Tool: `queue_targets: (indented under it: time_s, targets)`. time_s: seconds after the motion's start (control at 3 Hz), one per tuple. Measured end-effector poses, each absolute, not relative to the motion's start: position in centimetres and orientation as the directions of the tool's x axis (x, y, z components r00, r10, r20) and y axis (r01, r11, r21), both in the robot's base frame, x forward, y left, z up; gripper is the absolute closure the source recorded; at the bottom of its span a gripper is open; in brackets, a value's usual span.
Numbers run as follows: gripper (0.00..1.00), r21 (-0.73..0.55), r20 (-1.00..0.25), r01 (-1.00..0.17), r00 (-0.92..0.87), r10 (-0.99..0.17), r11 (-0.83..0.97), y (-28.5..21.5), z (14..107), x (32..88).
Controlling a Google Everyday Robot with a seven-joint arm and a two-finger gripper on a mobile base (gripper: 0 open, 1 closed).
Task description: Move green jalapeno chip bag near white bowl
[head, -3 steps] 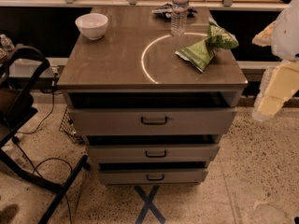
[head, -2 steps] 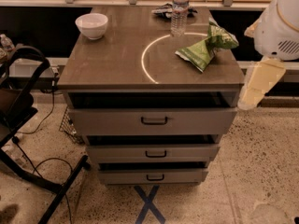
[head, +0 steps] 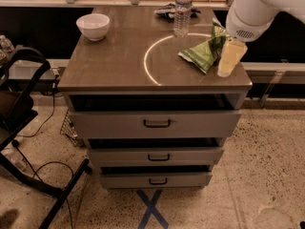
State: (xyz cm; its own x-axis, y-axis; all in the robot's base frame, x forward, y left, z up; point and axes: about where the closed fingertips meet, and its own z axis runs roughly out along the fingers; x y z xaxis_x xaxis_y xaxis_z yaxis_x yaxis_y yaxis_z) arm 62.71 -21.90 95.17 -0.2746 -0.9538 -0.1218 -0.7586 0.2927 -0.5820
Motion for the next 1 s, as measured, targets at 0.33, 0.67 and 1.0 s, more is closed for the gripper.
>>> queue_targets:
  time_s: [0.33,0.67,1.0]
  targets:
    - [0.0,-0.607,-0.112,-0.74,-0.279,-0.954,0.288,-21.7,94.4,67.1]
    - [0.0,-0.607,-0.112,-0.74,-0.279,-0.954,0.288,-21.7,94.4,67.1]
    - [0.0,-0.575,-0.112,-0.746,-0.335,-0.936,0.336,-21.7,91.8,69.2]
